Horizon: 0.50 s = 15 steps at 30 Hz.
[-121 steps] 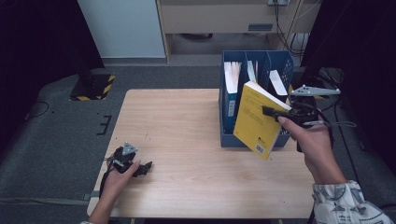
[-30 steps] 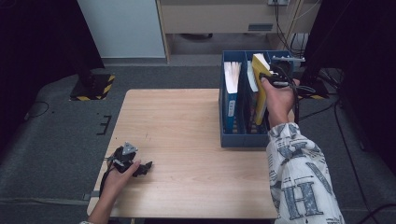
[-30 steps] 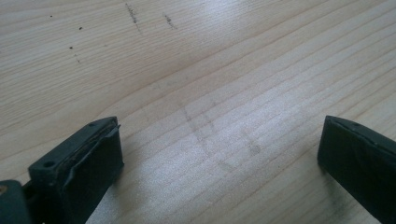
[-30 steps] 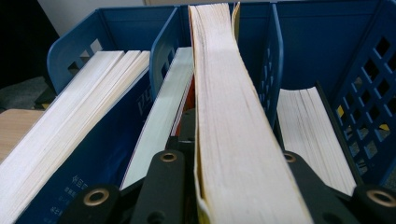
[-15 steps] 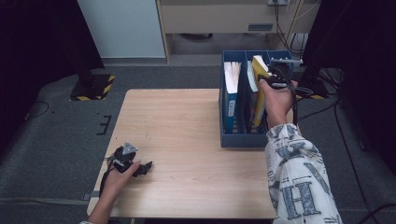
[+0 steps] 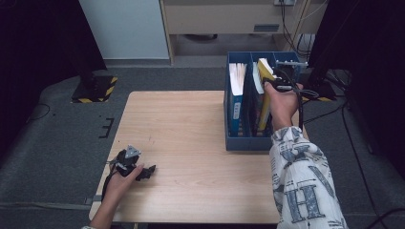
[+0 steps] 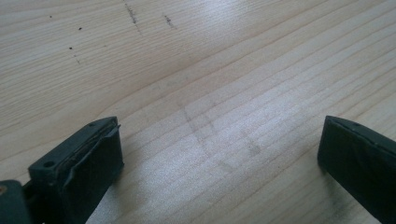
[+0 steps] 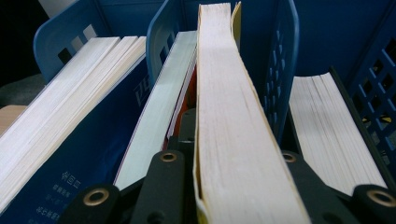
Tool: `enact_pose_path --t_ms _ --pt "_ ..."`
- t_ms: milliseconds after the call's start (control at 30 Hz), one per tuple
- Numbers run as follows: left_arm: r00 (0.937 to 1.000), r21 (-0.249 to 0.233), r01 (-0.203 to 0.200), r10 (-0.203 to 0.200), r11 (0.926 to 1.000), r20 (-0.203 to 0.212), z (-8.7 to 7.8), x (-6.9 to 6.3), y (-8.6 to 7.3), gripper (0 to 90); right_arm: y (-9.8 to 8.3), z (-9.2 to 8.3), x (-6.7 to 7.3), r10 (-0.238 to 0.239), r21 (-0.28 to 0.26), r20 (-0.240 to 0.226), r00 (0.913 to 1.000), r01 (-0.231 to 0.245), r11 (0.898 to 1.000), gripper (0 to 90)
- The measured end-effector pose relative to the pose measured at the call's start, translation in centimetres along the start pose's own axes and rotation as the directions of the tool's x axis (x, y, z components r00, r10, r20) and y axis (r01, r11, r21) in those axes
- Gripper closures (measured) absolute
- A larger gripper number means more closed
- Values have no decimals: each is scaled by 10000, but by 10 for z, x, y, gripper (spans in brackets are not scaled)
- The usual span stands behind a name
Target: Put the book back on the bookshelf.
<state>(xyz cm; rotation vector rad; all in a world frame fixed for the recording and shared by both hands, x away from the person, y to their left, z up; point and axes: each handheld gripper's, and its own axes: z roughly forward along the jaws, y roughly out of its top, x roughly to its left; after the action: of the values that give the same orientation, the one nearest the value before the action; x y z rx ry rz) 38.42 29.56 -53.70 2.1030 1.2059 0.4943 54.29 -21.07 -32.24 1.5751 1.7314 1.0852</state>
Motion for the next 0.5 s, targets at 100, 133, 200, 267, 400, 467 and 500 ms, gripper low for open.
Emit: enact_pose_path --t_ms 100,133,200,267,400,467,500 --pt "10000 5 -3 3 10000 1 0 0 0 0 -1 0 0 11 -2 4 10000 -11 10000 748" --pt "10000 6 -3 3 10000 1 0 0 0 0 -2 1 0 8 1 9 10000 -8 10000 748" --pt "10000 5 0 0 10000 1 0 0 0 0 -3 2 -1 72 3 1 10000 -72 10000 748" --pt "10000 14 -3 3 10000 5 0 0 0 0 -4 3 -1 108 8 10 9999 -108 9999 748" --pt "10000 8 0 0 10000 10 0 0 0 0 -5 4 -2 87 33 -17 10000 -87 10000 748" --pt "10000 10 -5 5 10000 9 0 0 0 0 -5 4 -2 85 66 -40 10000 -85 9999 748" --pt "10000 11 -4 4 10000 11 0 0 0 0 -5 4 -2 77 77 -41 10000 -77 9999 748"
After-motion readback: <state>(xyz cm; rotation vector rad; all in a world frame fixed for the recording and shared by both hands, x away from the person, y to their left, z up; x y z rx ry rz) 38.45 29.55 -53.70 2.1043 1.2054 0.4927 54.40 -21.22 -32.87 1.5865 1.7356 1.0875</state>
